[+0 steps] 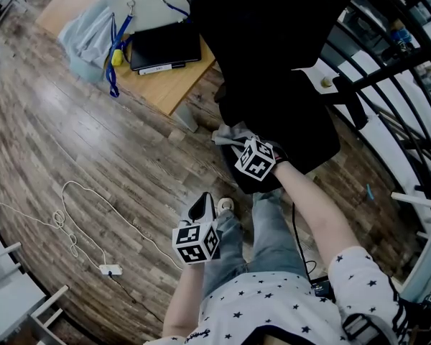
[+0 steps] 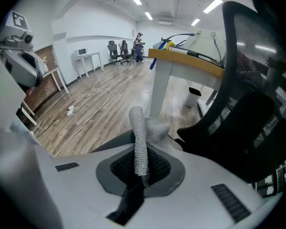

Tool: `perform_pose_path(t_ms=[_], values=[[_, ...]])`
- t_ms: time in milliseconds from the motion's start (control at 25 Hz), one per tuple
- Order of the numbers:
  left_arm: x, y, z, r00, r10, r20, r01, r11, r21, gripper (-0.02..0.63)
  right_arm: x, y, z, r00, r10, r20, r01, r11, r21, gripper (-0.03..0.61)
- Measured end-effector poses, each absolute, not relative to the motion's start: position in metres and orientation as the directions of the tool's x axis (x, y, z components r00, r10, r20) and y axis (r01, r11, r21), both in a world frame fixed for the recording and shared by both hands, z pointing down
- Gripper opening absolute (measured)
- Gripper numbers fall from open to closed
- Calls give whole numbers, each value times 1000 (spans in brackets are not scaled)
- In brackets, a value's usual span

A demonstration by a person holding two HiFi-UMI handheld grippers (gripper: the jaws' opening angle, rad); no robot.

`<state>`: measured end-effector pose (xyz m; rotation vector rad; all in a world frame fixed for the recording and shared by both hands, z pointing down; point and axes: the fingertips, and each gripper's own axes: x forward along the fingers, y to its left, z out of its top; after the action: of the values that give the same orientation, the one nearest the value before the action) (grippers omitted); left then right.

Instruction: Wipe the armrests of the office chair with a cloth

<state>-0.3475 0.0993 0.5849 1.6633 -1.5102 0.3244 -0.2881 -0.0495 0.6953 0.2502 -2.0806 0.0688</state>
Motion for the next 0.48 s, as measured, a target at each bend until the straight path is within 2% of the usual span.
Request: perform_pose_path(t_ms=[480], values=[[-345,105,582,267,-690,673,-912,45,408,8,-278,-24,695,-477,-150,866,-211,976,53,25]])
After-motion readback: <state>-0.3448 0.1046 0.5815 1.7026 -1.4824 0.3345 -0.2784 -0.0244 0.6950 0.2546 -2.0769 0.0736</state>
